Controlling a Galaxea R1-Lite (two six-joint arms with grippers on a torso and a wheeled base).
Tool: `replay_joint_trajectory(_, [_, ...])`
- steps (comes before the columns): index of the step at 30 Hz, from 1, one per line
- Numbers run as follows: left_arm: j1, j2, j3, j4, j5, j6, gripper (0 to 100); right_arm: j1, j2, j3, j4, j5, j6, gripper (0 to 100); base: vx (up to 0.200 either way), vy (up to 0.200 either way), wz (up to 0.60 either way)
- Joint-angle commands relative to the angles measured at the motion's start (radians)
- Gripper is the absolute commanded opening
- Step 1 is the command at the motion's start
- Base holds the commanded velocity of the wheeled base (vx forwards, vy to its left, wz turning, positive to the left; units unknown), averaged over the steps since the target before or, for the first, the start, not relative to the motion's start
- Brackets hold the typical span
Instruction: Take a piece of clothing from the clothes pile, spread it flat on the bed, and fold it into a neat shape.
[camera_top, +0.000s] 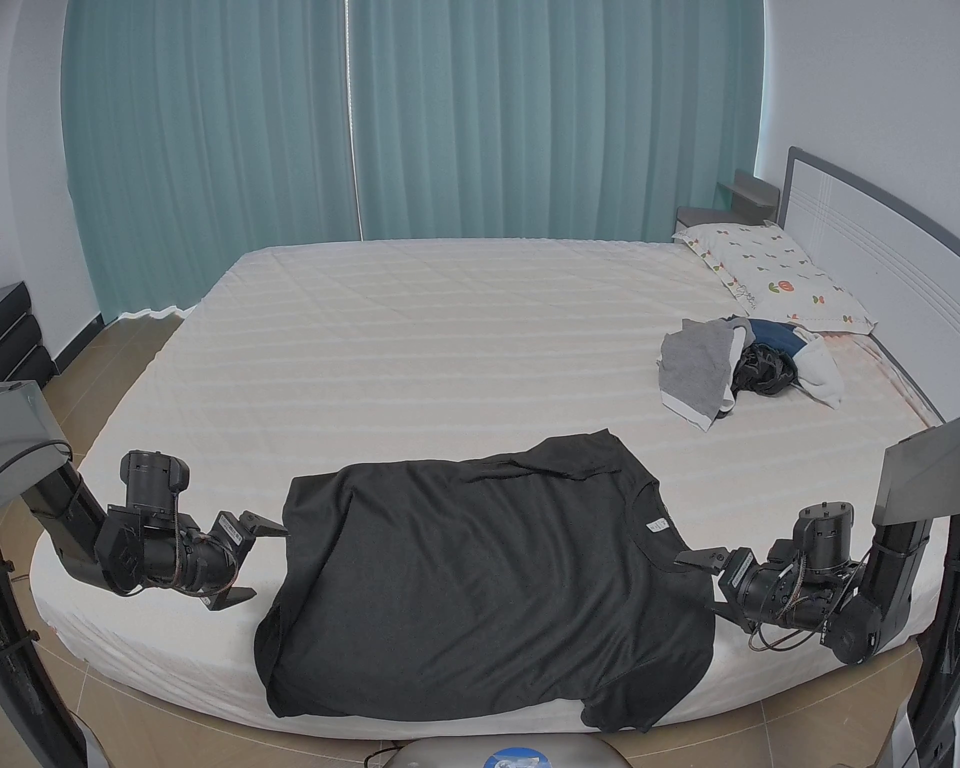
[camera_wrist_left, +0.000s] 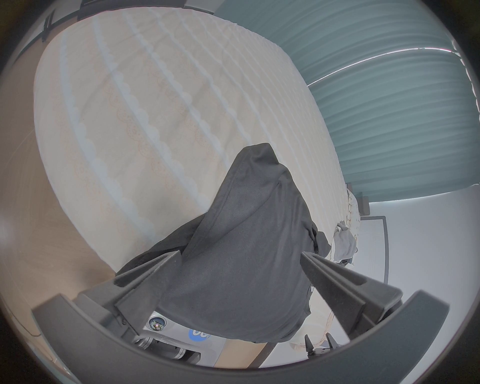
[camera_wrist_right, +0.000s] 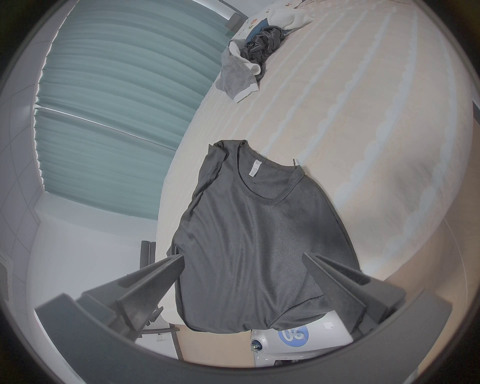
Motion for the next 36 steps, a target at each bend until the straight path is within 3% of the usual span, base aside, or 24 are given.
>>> replay_joint_trajectory(1, [0.002,0.009,-0.001,-0.002,0.000,-0.001,100,0.002,0.023,0.010,-0.004,0.000,-0.001,100,0.000,0.000,0.00])
replay_joint_trajectory(11, [0.004,0.026,-0.002,-0.008,0.002,0.005,100,0.000,0.025,0.010,-0.006,0.000,0.000,100,0.000,0.180,0.00])
replay_joint_trajectory(36, [0.002,0.034,-0.050,-0.011,0.017,0.007,100,0.006,0.025,0.008,-0.006,0.000,0.000,100,0.024,0.000,0.00])
